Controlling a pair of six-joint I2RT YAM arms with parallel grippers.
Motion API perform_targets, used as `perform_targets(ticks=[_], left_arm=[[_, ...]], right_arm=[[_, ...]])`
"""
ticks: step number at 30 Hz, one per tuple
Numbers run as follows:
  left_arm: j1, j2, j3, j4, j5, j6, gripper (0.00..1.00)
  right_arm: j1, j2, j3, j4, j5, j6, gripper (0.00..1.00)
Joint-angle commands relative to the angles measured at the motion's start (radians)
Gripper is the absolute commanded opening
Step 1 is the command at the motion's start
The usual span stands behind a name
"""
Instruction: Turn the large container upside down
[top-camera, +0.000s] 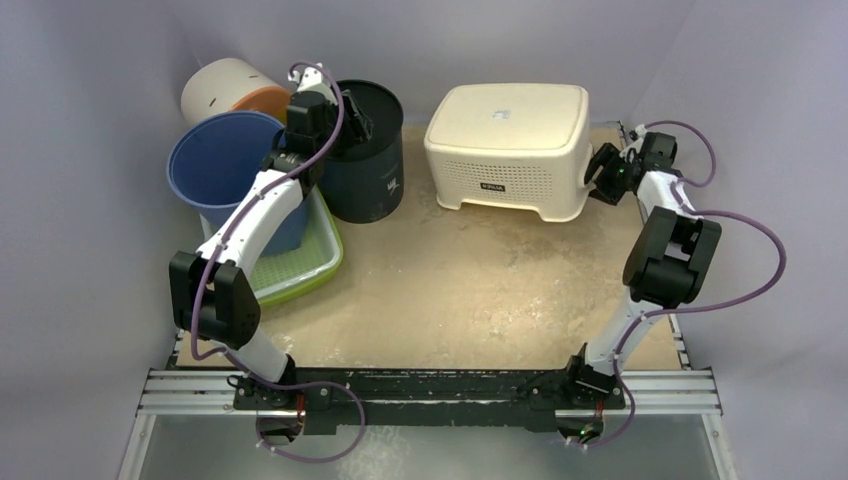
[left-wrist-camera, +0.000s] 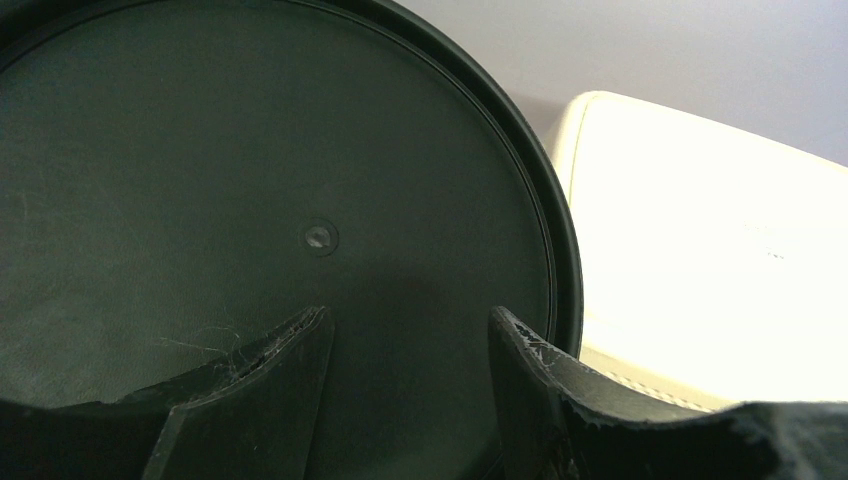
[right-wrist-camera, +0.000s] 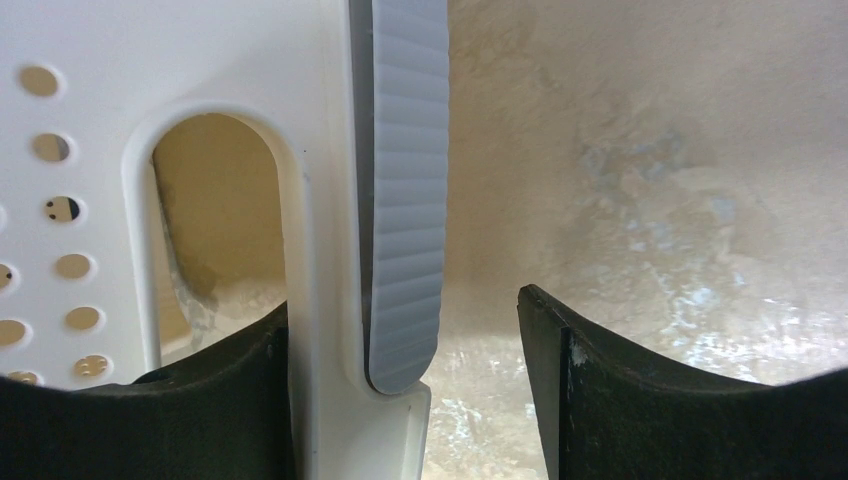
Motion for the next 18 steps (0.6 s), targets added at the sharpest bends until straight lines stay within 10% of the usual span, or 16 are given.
perform_targets(ticks=[1,18], left_arm=[[0.008,0.024,0.055,0.002,0.004,0.013,0.58],[0.008,0.1,0.105,-0.008,0.015,0.027,0.58]], right_arm=[[-0.048,-0.009,-0.031,0.012,0.065,-0.101,0.68],[-0.065,-0.151,-0.042,0.293,-0.096,0.007,0.69]])
